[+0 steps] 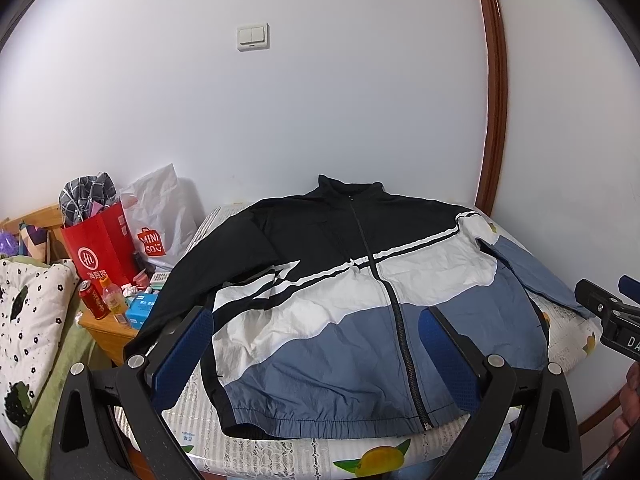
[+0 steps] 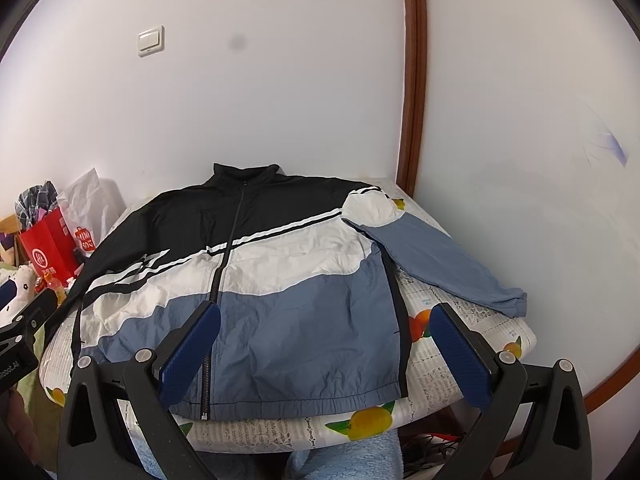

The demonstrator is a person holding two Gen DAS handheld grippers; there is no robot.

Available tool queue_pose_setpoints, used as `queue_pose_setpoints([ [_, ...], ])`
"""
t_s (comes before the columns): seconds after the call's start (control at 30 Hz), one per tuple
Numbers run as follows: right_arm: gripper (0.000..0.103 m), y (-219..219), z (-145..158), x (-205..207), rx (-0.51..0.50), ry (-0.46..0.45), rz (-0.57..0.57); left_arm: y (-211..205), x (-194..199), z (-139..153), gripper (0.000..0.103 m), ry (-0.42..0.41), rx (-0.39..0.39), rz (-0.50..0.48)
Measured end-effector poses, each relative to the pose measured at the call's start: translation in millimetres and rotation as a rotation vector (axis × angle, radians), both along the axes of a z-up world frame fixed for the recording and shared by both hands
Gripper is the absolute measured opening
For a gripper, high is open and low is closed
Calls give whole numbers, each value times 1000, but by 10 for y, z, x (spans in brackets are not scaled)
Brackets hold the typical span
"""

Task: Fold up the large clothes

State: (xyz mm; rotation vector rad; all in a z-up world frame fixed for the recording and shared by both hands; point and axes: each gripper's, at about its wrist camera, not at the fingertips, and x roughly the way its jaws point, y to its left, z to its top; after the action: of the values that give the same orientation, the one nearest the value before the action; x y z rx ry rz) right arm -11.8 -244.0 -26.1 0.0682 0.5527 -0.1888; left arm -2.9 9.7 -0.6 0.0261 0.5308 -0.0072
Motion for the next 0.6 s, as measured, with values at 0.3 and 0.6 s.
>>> queue_pose_setpoints([
  [0.3,103,3,-1,-9,3,-2,-1,24,-41,-3,103,-3,-6,7],
  [0.6,103,10,8,-23,4,-6,1,5,-26,-1,103,-3,-2,5],
])
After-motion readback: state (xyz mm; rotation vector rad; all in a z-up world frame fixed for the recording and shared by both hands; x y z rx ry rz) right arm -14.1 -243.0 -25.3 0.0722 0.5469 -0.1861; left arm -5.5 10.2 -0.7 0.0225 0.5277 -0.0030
